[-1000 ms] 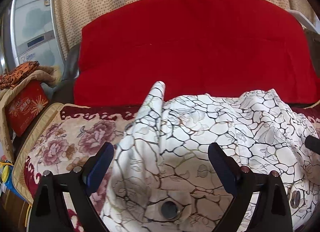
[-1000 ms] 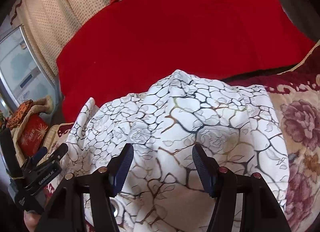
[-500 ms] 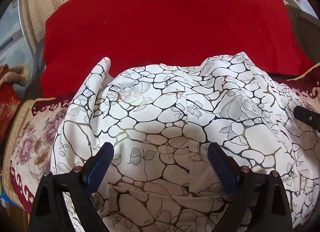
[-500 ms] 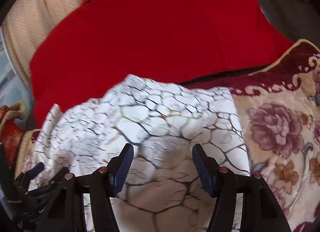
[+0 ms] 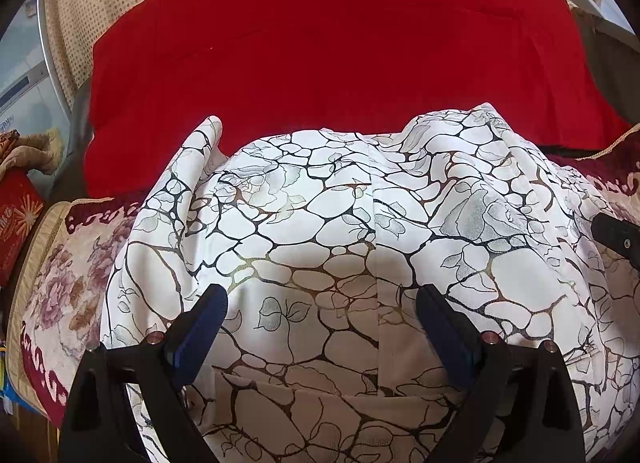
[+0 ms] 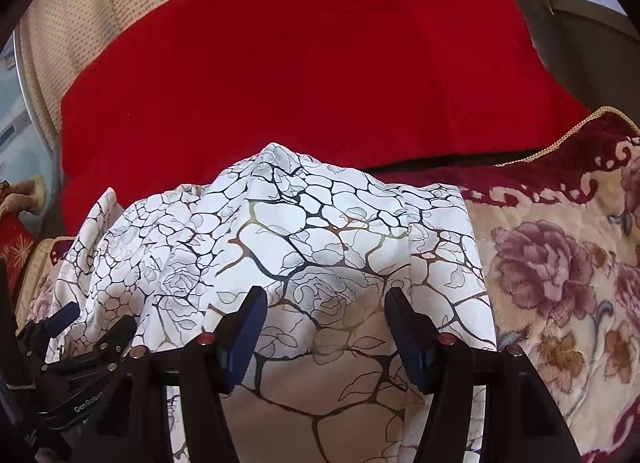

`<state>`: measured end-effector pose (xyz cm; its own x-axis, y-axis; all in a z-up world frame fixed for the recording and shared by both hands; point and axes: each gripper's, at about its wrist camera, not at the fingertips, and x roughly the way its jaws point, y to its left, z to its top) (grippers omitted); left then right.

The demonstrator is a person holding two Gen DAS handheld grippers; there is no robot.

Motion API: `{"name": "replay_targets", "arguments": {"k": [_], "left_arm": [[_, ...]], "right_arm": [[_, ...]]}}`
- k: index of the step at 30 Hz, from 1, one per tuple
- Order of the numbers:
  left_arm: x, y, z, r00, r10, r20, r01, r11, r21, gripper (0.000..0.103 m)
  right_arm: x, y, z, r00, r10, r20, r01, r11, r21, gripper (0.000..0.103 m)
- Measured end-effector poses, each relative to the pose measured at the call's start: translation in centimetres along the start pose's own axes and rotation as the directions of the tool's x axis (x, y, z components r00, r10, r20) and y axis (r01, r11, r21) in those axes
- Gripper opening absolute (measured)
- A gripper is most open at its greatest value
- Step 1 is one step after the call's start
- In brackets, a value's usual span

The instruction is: Fold large clothes

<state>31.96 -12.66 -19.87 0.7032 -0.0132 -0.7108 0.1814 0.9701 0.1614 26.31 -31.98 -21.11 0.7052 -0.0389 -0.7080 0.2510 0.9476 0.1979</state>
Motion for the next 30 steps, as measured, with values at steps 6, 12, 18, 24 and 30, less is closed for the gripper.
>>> {"name": "replay_targets", "arguments": {"k": [6, 12, 18, 24, 30], "left_arm": [[-0.1, 0.0, 0.0, 1.000, 0.002, 0.002, -0.002, 1.000, 0.003, 0.096], [-0.7, 0.4, 0.1, 1.000, 0.009, 0.010, -0.010, 1.000, 0.012, 0.096], [-2.0, 5.3, 0.5, 0.998, 0.051, 0.042, -0.048, 0.996, -0.076, 0.096], [1.8, 12.0, -0.8, 0.980, 0.145, -0.135, -0.167, 0.970, -0.174, 0.096], [0.9, 15.9, -1.6, 0.984, 0.136, -0.115, -0.162, 0.951, -0.264, 0.096]], "right_arm": [[-0.1, 0.4, 0.0, 1.000, -0.004, 0.005, 0.004, 1.000, -0.011, 0.064], [-0.1, 0.8, -0.1, 1.000, -0.004, 0.003, 0.004, 1.000, -0.023, 0.064], [0.5, 0.3, -0.1, 1.000, -0.005, -0.019, 0.005, 1.000, 0.004, 0.064], [2.5, -0.2, -0.4, 0.993, 0.003, -0.115, 0.001, 0.999, 0.035, 0.064], [0.2, -0.6, 0.1, 0.998, 0.060, -0.015, -0.058, 0.994, 0.097, 0.064]]}}
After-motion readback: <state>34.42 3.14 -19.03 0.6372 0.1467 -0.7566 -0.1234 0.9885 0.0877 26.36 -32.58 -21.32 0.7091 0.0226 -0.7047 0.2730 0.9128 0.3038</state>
